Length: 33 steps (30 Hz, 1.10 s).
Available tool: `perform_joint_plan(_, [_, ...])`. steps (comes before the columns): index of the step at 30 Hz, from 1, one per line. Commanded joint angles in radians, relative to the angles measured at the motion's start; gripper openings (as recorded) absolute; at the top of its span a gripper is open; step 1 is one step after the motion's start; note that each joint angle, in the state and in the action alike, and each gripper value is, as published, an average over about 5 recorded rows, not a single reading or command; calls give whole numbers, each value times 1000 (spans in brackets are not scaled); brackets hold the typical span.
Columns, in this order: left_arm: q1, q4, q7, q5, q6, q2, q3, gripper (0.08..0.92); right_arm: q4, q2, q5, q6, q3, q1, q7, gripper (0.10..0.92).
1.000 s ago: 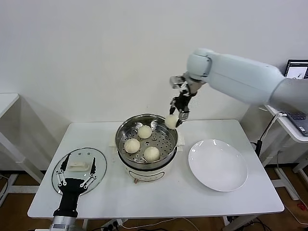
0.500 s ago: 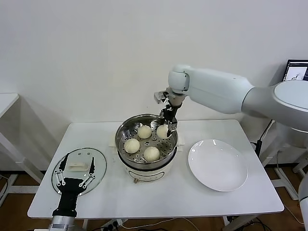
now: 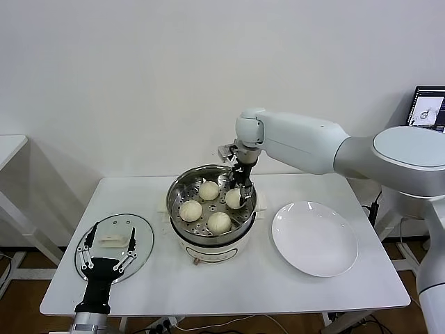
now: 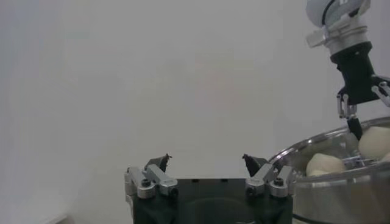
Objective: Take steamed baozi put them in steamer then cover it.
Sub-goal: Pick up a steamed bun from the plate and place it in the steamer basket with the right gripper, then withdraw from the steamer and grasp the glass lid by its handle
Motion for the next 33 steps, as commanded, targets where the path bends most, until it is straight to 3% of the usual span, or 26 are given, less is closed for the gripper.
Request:
perform_joint_plan(1, [1,-3,0,1,0,0,-1,823,-9,10,-11,4,-3,-12,8,672])
perform_joint_plan(10, [-1,-4,2,4,6,1,-2,823,22,-4,-12,3,18,-9,4,813])
perform_joint_plan(18, [-17,4,-10,50,11,8,-13,823,121,-101,-18,16,216,-10,3,823])
perform_joint_plan(21, [-37,23,-31,113,23,15,-18,823,165,-179,4,50,339,-22,66,823])
perform_joint_plan(23, [-55,37,-62,178,55,20,-18,823,198,-235,56,91,383,-35,245,823])
perform_joint_plan(28, [-99,71,-128,327,142,49,-16,823,321,-393,192,200,428,-126,904,823])
perform_joint_plan(33, [-121,98,-131,454,180,91,-10,823,429,-530,179,288,673,-377,1286,823])
